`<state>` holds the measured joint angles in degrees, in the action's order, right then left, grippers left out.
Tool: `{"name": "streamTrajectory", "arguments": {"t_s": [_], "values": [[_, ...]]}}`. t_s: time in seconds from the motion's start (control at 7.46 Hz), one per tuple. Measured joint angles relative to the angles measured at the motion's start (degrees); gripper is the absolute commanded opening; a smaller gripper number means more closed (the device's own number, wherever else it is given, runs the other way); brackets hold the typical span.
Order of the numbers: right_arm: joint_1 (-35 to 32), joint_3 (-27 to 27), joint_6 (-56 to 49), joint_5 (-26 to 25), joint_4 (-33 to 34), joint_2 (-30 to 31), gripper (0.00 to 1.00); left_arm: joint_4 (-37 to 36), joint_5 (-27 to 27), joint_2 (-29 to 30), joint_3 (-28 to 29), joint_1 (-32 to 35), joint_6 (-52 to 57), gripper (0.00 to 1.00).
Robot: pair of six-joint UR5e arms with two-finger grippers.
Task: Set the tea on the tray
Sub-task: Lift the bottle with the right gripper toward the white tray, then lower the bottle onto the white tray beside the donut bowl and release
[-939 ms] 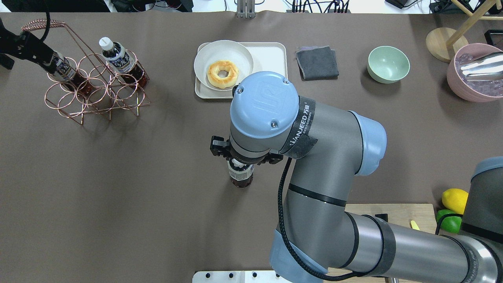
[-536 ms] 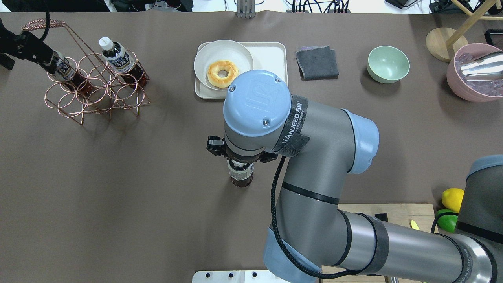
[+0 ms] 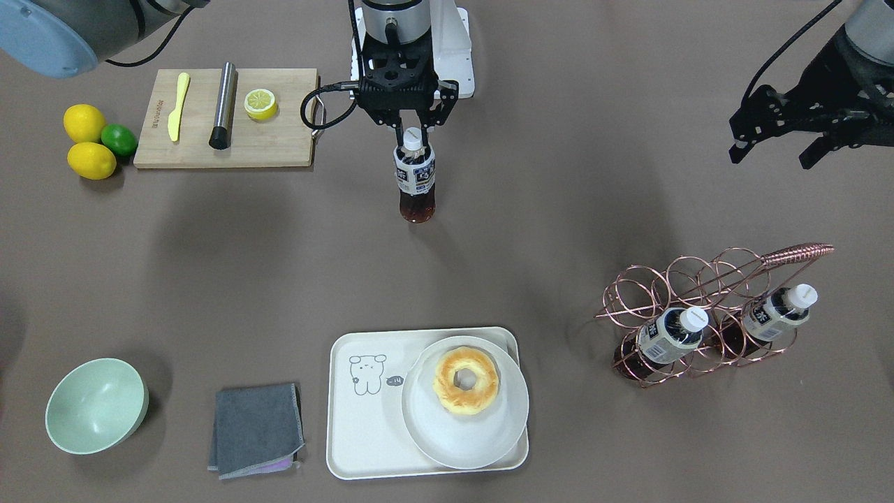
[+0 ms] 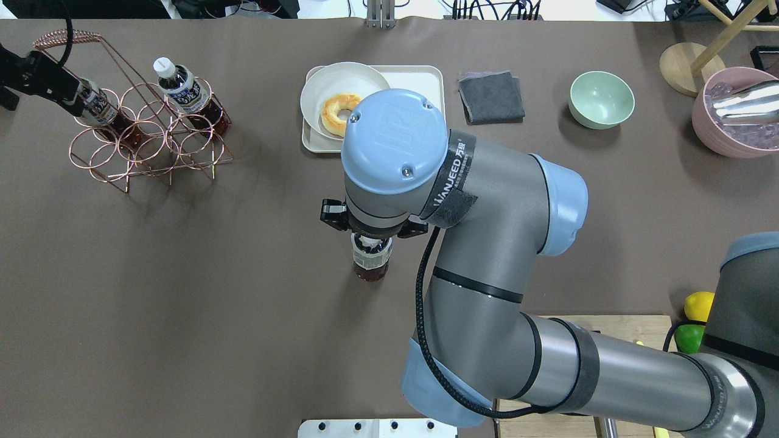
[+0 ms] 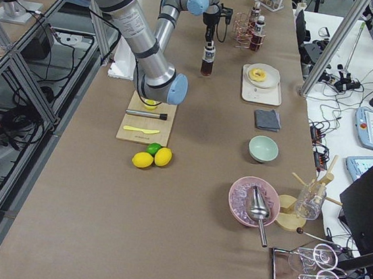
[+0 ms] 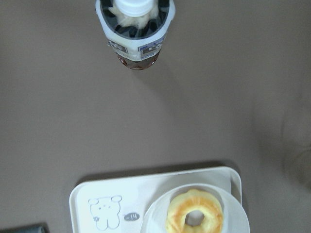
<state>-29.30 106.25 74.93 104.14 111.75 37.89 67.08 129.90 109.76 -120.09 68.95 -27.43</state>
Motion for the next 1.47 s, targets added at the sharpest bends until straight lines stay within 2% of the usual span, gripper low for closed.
{"name": "streamTrajectory", "arguments": {"t_s": [0.27, 0.4, 0.67, 0.8, 0.94, 1.21, 1.47], "values": [[-8.42, -4.04, -9.41, 4.10, 2.18, -1.91, 0.00, 0.06, 0.00, -4.95, -4.63, 1.71, 0.50, 0.97], [-12.87, -10.43, -13.14, 6.20, -0.23, -3.90, 0.00, 0.07, 0.00, -7.61, -7.20, 2.45, 0.77, 0.97], [-19.39, -28.68, -17.10, 9.16, -11.76, -9.54, 0.00, 0.07, 0.00, -12.59, -11.96, 3.42, 0.94, 0.97], [-21.68, -35.78, -19.47, 10.38, -15.66, -11.61, 0.00, 0.07, 0.00, -14.10, -13.54, 3.56, 0.92, 0.97], [-23.22, -40.41, -21.80, 11.08, -17.52, -12.77, 0.00, 0.07, 0.00, -14.79, -14.34, 3.61, 0.87, 0.97], [-24.14, -46.12, -23.60, 11.52, -19.68, -14.76, 0.00, 0.07, 0.00, -15.14, -14.81, 3.65, 0.87, 0.97], [-24.02, -47.79, -23.37, 11.89, -20.62, -15.83, 0.00, 0.07, 0.00, -15.18, -15.06, 3.65, 0.82, 0.97]]}}
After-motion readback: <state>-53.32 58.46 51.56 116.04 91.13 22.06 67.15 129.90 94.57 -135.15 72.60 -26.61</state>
